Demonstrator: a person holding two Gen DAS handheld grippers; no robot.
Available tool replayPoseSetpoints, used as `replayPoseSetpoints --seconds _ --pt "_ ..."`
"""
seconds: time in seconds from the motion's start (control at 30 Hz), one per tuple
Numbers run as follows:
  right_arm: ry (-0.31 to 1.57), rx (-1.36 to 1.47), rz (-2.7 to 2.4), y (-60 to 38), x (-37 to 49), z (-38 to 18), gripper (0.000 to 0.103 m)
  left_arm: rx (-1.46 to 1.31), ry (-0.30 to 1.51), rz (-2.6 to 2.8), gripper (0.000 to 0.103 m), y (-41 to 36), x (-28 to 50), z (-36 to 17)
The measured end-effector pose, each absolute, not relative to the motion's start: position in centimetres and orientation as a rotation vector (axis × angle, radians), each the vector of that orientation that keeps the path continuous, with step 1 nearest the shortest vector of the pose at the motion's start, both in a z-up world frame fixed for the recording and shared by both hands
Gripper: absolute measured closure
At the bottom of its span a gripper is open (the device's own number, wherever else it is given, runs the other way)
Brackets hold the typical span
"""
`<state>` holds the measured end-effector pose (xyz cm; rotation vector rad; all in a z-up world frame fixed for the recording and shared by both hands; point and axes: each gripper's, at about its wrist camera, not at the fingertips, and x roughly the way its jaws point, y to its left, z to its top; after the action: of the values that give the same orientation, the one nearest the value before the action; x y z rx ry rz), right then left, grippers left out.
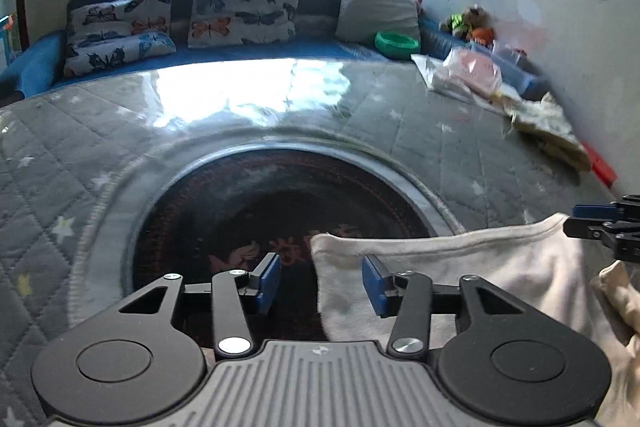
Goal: Fold clothes
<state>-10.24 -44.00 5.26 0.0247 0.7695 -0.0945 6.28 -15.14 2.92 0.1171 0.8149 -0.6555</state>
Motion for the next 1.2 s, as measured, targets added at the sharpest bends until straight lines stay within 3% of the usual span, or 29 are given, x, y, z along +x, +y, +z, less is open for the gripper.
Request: replayPoseSetpoints --seconds 0.1,0.2,0.27,0.4,0.6,0.87,1.03,1.2 --pt "0.786 0.024 -0.095 -44.2 -10.4 4.8 0.069 0.143 0.815 -0.661 0.058 -16.2 6.2 2.3" --pt "0.787 0.030 -0.096 -44.2 -10.6 4.8 0.069 0.158 0.820 -0.664 0.081 -16.7 6.1 1.8" --pt "0.784 0.032 -0.095 -44.2 -10.8 4.9 0.069 0.191 0.794 -0.650 0.089 -16.8 5.7 1.6" --pt "0.787 0.026 -0.093 -43.9 -10.8 4.9 0.063 0.196 0.776 -0.623 0.094 -16.3 5.8 1.5" --pt "0.800 0.023 -0.094 -43.5 -10.2 4.2 0.063 0.215 0.753 -0.560 0.099 -15.3 6.2 1.9" --pt "0.796 -0.003 -0.088 -42.4 -9.4 3.8 0.061 0.121 0.794 -0.589 0.097 -13.4 6.7 2.4" --pt "0.802 0.006 -0.103 -42.9 -9.6 3.6 0.061 0.120 0.785 -0.628 0.077 -14.8 6.1 2.8" --pt "0.798 0.001 -0.097 -42.8 -9.7 3.8 0.060 0.130 0.826 -0.612 0.073 -15.8 6.4 2.0"
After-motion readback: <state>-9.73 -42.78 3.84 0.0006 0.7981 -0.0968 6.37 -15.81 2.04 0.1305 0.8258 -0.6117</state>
